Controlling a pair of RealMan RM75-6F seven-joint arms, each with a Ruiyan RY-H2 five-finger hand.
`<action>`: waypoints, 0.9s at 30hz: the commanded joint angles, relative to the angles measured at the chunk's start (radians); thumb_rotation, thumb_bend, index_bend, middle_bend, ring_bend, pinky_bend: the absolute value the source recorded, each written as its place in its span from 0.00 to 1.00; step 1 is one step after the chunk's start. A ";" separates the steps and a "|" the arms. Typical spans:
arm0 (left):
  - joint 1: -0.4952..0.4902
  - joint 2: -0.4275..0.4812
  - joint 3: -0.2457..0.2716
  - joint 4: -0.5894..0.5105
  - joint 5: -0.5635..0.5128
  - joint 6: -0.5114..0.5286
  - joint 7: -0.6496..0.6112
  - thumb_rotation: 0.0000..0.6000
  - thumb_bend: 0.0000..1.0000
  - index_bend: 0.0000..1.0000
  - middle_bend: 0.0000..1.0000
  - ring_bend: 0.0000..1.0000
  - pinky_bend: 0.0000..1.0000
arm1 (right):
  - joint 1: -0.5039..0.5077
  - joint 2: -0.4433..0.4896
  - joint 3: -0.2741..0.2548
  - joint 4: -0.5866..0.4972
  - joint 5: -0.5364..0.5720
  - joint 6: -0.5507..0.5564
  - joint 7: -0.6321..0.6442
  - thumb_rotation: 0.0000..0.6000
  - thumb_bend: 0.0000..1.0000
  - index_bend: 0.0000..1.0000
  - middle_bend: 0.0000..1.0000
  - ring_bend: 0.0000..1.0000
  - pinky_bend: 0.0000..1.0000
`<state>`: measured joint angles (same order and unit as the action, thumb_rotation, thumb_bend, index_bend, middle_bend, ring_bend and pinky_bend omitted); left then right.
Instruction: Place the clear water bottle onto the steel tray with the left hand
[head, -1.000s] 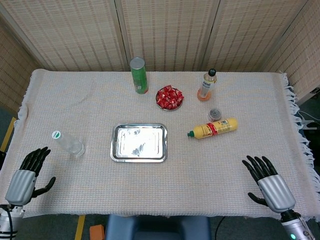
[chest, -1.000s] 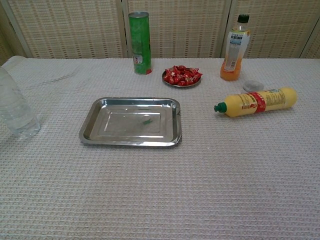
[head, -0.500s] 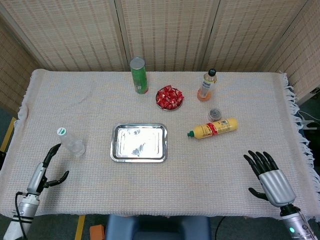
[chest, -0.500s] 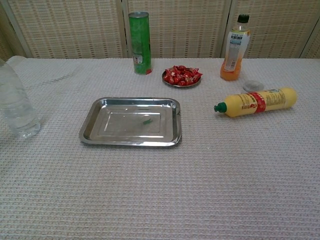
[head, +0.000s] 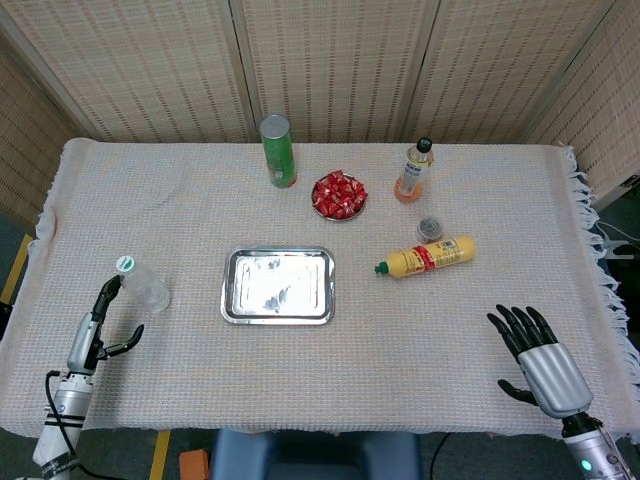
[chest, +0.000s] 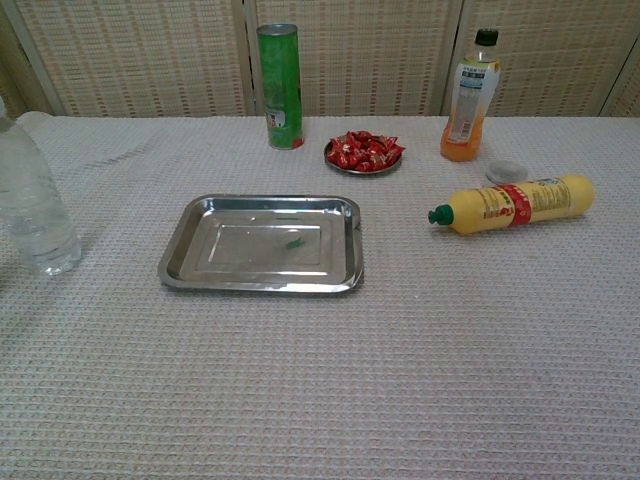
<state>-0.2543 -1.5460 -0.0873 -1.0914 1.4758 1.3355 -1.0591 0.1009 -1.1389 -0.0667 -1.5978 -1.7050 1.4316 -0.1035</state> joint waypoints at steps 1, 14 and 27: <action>-0.006 -0.003 -0.008 0.009 -0.010 -0.014 -0.003 1.00 0.33 0.00 0.00 0.00 0.01 | 0.001 0.003 -0.004 -0.004 -0.004 -0.001 0.000 1.00 0.05 0.00 0.00 0.00 0.00; -0.092 -0.018 -0.044 0.019 -0.046 -0.151 -0.007 1.00 0.33 0.00 0.00 0.00 0.01 | 0.004 0.008 -0.005 -0.004 -0.001 -0.005 0.009 1.00 0.05 0.00 0.00 0.00 0.00; -0.145 -0.051 -0.077 0.065 -0.102 -0.249 0.037 1.00 0.33 0.00 0.00 0.00 0.01 | 0.006 0.007 -0.005 -0.008 0.007 -0.013 0.000 1.00 0.05 0.00 0.00 0.00 0.00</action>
<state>-0.3960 -1.5942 -0.1615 -1.0298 1.3780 1.0910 -1.0264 0.1062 -1.1315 -0.0719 -1.6054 -1.6985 1.4192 -0.1033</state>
